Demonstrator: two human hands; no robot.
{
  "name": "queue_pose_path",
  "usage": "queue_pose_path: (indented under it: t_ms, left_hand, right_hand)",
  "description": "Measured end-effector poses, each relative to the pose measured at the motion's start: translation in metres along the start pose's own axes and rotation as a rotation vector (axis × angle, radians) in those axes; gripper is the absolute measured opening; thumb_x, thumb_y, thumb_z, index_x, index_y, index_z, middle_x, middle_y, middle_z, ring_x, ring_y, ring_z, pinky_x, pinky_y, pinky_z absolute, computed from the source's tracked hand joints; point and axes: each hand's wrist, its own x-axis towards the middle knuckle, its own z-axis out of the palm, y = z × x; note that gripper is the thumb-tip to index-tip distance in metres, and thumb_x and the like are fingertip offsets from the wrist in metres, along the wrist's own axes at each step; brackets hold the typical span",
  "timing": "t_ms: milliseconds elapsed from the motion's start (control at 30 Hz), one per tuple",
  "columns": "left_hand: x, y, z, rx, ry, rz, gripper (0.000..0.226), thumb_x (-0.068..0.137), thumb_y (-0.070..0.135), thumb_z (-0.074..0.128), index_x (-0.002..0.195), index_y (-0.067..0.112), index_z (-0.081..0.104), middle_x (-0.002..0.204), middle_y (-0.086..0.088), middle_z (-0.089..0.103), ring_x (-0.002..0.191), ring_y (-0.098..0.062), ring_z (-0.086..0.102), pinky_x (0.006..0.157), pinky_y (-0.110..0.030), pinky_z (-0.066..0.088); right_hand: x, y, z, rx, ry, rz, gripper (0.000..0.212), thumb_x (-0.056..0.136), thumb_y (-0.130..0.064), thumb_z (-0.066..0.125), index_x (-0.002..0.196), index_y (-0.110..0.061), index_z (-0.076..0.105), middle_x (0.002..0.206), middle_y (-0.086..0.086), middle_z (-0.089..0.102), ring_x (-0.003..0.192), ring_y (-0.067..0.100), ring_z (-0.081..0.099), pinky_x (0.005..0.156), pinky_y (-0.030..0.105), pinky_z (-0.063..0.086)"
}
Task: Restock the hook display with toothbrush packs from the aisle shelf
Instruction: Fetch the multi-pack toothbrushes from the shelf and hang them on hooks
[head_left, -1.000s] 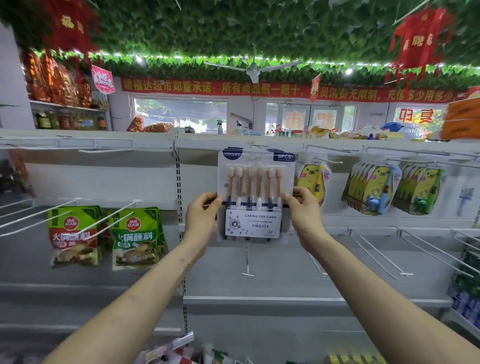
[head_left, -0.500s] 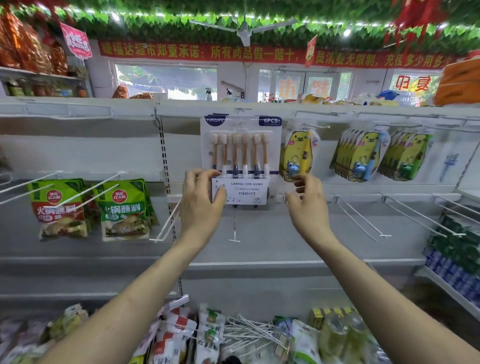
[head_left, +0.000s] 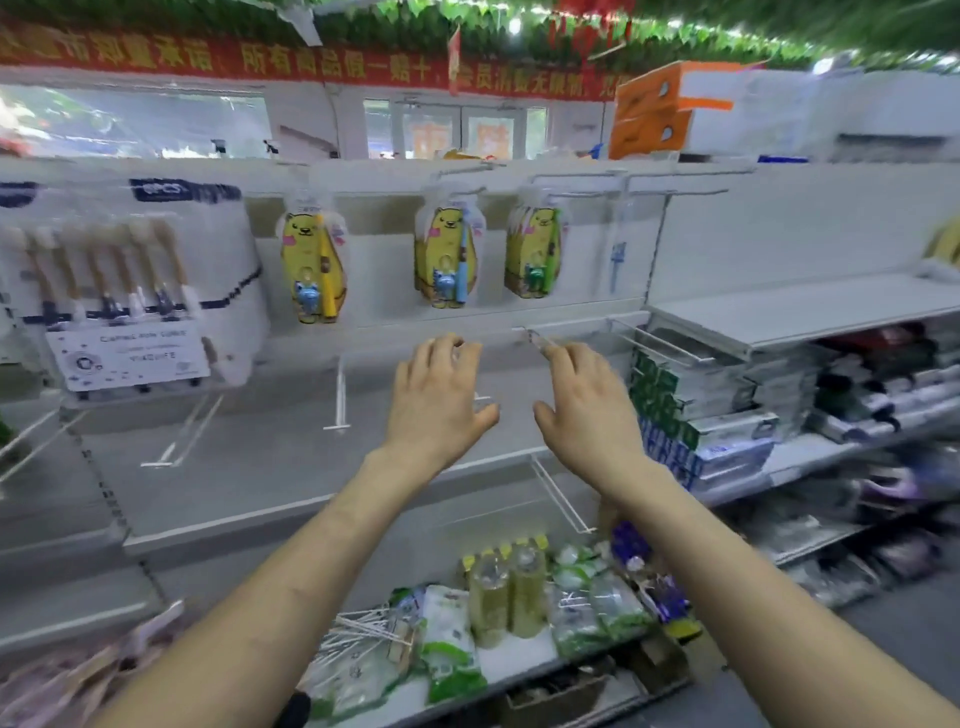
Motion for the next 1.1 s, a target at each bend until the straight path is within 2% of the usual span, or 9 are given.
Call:
queue_pose_path:
  t_ms: [100, 200, 400, 567, 633, 700, 833, 1000, 1100]
  left_hand:
    - [0.019, 0.098, 0.043, -0.032, -0.046, 0.077, 0.080, 0.086, 0.055, 0.070, 0.153, 0.021, 0.041, 0.157, -0.009, 0.039, 0.145, -0.031, 0.034, 0.108, -0.048, 0.038]
    - [0.028, 0.201, 0.087, -0.091, -0.094, 0.181, 0.079, 0.086, 0.055, 0.071, 0.151, 0.022, 0.041, 0.156, -0.009, 0.039, 0.143, -0.032, 0.036, 0.106, -0.048, 0.040]
    - [0.038, 0.391, 0.166, -0.130, -0.151, 0.414, 0.076, 0.079, 0.054, 0.077, 0.143, 0.021, 0.051, 0.149, -0.010, 0.048, 0.136, -0.034, 0.046, 0.098, -0.049, 0.045]
    - [0.039, 0.528, 0.229, -0.294, -0.221, 0.502, 0.079, 0.082, 0.053, 0.073, 0.147, 0.018, 0.045, 0.151, -0.013, 0.045, 0.138, -0.037, 0.043, 0.099, -0.052, 0.046]
    - [0.043, 0.576, 0.259, -0.353, -0.258, 0.546, 0.076, 0.081, 0.054, 0.069, 0.144, 0.017, 0.048, 0.147, -0.013, 0.049, 0.133, -0.037, 0.047, 0.095, -0.052, 0.049]
    - [0.058, 0.628, 0.294, -0.394, -0.277, 0.585, 0.076, 0.077, 0.052, 0.076, 0.141, 0.018, 0.052, 0.144, -0.011, 0.052, 0.131, -0.036, 0.050, 0.093, -0.051, 0.049]
    - [0.085, 0.705, 0.352, -0.442, -0.392, 0.682, 0.084, 0.077, 0.052, 0.079, 0.147, 0.022, 0.045, 0.152, -0.009, 0.044, 0.140, -0.033, 0.041, 0.101, -0.051, 0.046]
    - [0.113, 0.811, 0.396, -0.568, -0.488, 0.816, 0.088, 0.079, 0.050, 0.080, 0.153, 0.022, 0.042, 0.156, -0.006, 0.040, 0.144, -0.031, 0.036, 0.106, -0.053, 0.043]
    - [0.117, 0.865, 0.417, -0.570, -0.511, 0.916, 0.089, 0.079, 0.052, 0.079, 0.154, 0.024, 0.040, 0.156, -0.005, 0.040, 0.145, -0.030, 0.035, 0.107, -0.052, 0.042]
  right_hand:
    - [-0.036, 0.095, -0.020, -0.107, 0.006, 0.074, 0.060, 0.078, -0.021, 0.071, 0.133, -0.008, 0.053, 0.126, 0.015, 0.055, 0.112, 0.038, 0.055, 0.091, 0.050, 0.051]
    - [-0.076, 0.187, -0.044, -0.200, -0.030, 0.186, 0.053, 0.080, -0.022, 0.070, 0.128, -0.006, 0.055, 0.125, 0.017, 0.056, 0.111, 0.041, 0.055, 0.089, 0.051, 0.050]
    - [-0.157, 0.343, -0.087, -0.357, -0.078, 0.448, 0.069, 0.082, -0.024, 0.075, 0.142, -0.009, 0.047, 0.141, 0.017, 0.051, 0.129, 0.040, 0.050, 0.100, 0.050, 0.045]
    - [-0.204, 0.451, -0.105, -0.457, -0.069, 0.701, 0.069, 0.081, -0.024, 0.075, 0.143, -0.013, 0.049, 0.145, 0.015, 0.051, 0.135, 0.037, 0.047, 0.109, 0.050, 0.042]
    - [-0.220, 0.498, -0.106, -0.486, -0.083, 0.785, 0.072, 0.081, -0.023, 0.078, 0.145, -0.013, 0.047, 0.145, 0.014, 0.050, 0.136, 0.037, 0.047, 0.109, 0.051, 0.042]
    - [-0.234, 0.554, -0.107, -0.507, -0.103, 0.893, 0.079, 0.083, -0.027, 0.079, 0.151, -0.014, 0.041, 0.151, 0.014, 0.045, 0.141, 0.037, 0.042, 0.112, 0.051, 0.038]
    - [-0.260, 0.637, -0.113, -0.489, -0.165, 1.115, 0.086, 0.087, -0.031, 0.080, 0.157, -0.017, 0.032, 0.158, 0.013, 0.037, 0.147, 0.035, 0.033, 0.116, 0.050, 0.035]
    - [-0.292, 0.717, -0.133, -0.493, -0.060, 1.366, 0.090, 0.087, -0.030, 0.081, 0.159, -0.019, 0.029, 0.159, 0.011, 0.034, 0.149, 0.032, 0.029, 0.116, 0.050, 0.037]
    - [-0.309, 0.758, -0.140, -0.512, -0.079, 1.482, 0.092, 0.085, -0.030, 0.083, 0.159, -0.019, 0.030, 0.158, 0.012, 0.035, 0.149, 0.034, 0.031, 0.115, 0.051, 0.038]
